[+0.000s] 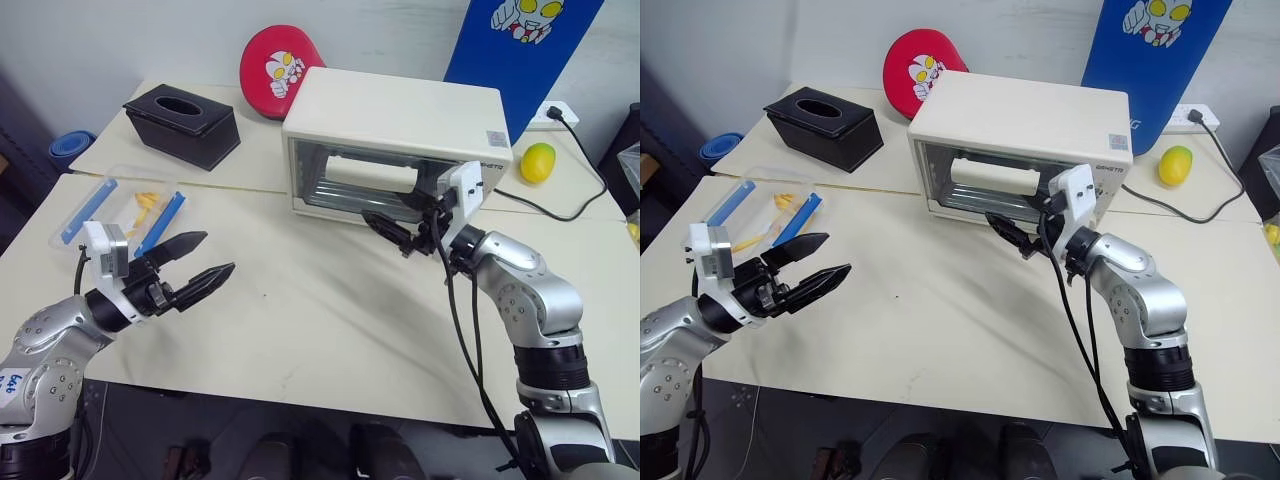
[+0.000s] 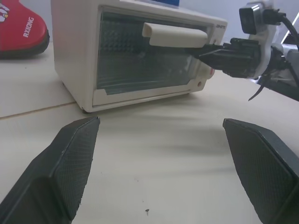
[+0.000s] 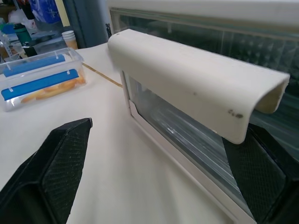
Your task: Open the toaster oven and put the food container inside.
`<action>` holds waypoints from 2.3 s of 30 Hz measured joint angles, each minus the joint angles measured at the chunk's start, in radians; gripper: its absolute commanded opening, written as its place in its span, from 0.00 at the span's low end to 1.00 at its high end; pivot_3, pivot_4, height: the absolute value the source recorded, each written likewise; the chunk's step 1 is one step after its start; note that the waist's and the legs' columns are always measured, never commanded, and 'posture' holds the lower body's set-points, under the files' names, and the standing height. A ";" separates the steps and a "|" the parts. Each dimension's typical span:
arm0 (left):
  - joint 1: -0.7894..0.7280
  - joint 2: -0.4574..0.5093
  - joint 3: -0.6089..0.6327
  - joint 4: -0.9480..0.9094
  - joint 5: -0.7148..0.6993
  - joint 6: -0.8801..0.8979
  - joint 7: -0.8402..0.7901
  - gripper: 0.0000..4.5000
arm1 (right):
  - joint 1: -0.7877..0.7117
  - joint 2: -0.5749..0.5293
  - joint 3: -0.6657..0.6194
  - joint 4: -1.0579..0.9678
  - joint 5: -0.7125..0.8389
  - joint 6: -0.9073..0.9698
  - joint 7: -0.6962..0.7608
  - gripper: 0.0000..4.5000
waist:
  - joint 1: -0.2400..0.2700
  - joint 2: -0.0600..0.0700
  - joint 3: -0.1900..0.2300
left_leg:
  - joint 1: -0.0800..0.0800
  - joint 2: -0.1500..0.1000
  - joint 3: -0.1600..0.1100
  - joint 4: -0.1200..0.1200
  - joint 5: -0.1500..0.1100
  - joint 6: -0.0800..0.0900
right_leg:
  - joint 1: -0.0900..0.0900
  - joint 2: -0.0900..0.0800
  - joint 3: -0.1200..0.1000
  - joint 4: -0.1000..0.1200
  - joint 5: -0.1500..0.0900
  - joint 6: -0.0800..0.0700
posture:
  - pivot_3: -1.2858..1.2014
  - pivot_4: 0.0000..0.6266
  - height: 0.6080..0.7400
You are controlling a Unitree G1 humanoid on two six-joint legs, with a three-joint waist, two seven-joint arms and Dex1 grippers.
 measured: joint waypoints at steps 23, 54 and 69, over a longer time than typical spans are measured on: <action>-0.330 -0.032 -0.136 0.276 0.101 -0.100 -0.066 0.50 | 0.244 -0.130 0.142 -0.131 -0.191 -0.261 0.251 1.00 | 0.002 0.002 0.003 | 0.000 0.000 -0.001 0.000 0.002 -0.002 | -0.001 0.000 -0.001 0.000 0.000 0.000 | 0.52 0.24 1.00; -0.689 -0.241 -0.440 1.055 0.626 -0.615 -0.196 0.01 | 0.839 -0.130 -0.131 -0.220 -0.226 -0.555 0.154 1.00 | 0.017 -0.001 0.005 | -0.014 -0.003 -0.004 0.016 0.002 -0.003 | -0.013 0.000 -0.003 0.015 0.000 0.000 | 0.52 0.24 1.00; -0.140 -0.219 -0.082 0.391 0.336 -0.399 0.046 0.63 | 0.562 -0.025 -0.051 -0.165 -0.077 -0.602 0.272 1.00 | -0.006 -0.001 0.005 | -0.010 -0.001 -0.005 0.014 0.002 -0.004 | -0.012 0.000 -0.001 0.015 0.000 0.000 | 0.52 0.24 1.00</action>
